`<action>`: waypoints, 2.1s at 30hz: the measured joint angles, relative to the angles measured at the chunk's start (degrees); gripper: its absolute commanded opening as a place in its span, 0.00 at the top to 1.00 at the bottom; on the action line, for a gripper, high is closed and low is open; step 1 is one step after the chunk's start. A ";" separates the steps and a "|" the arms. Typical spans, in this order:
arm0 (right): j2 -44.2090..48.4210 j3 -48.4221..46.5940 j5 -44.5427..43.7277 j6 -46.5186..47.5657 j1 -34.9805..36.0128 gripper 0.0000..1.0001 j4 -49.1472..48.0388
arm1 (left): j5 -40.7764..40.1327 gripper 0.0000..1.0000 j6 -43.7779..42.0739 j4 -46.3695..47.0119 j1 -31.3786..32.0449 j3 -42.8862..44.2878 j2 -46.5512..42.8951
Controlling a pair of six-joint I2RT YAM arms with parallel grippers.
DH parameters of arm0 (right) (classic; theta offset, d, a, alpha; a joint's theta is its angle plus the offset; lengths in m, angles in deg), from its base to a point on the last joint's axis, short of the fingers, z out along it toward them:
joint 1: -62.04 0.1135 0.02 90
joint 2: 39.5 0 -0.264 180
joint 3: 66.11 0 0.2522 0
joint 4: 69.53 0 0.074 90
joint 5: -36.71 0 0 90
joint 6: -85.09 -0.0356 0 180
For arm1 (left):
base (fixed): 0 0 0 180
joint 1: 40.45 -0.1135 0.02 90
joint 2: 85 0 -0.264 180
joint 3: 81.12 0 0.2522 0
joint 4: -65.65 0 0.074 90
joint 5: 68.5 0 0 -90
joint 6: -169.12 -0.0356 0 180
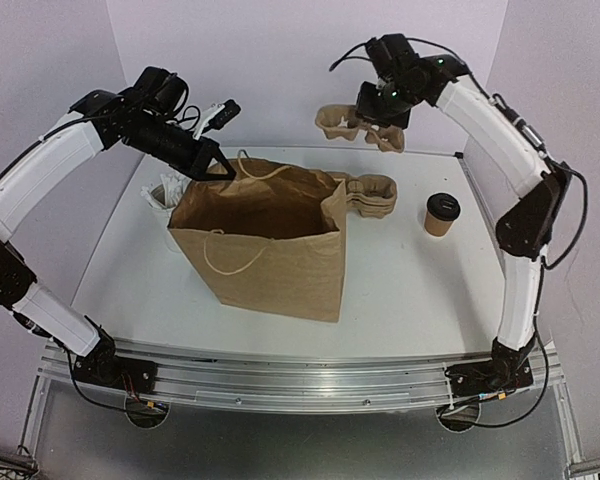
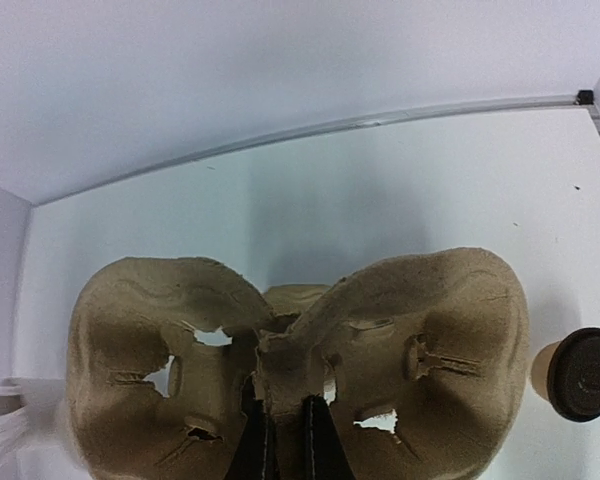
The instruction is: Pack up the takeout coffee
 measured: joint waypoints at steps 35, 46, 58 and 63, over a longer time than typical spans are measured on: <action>21.69 26.85 36.05 -16.82 17.72 1.00 -24.43 | 1.37 1.00 8.82 -0.55 0.12 3.38 3.24; 21.44 28.28 27.37 -15.31 20.48 1.00 -11.28 | 5.50 1.00 5.88 -0.71 0.13 3.34 3.24; 4.23 5.45 6.93 -14.31 27.61 1.00 8.90 | 5.29 1.00 8.46 -0.27 1.67 3.42 3.28; -1.69 -0.69 -0.16 -15.08 30.48 1.00 13.54 | 3.55 1.00 10.32 -0.04 2.04 4.53 4.03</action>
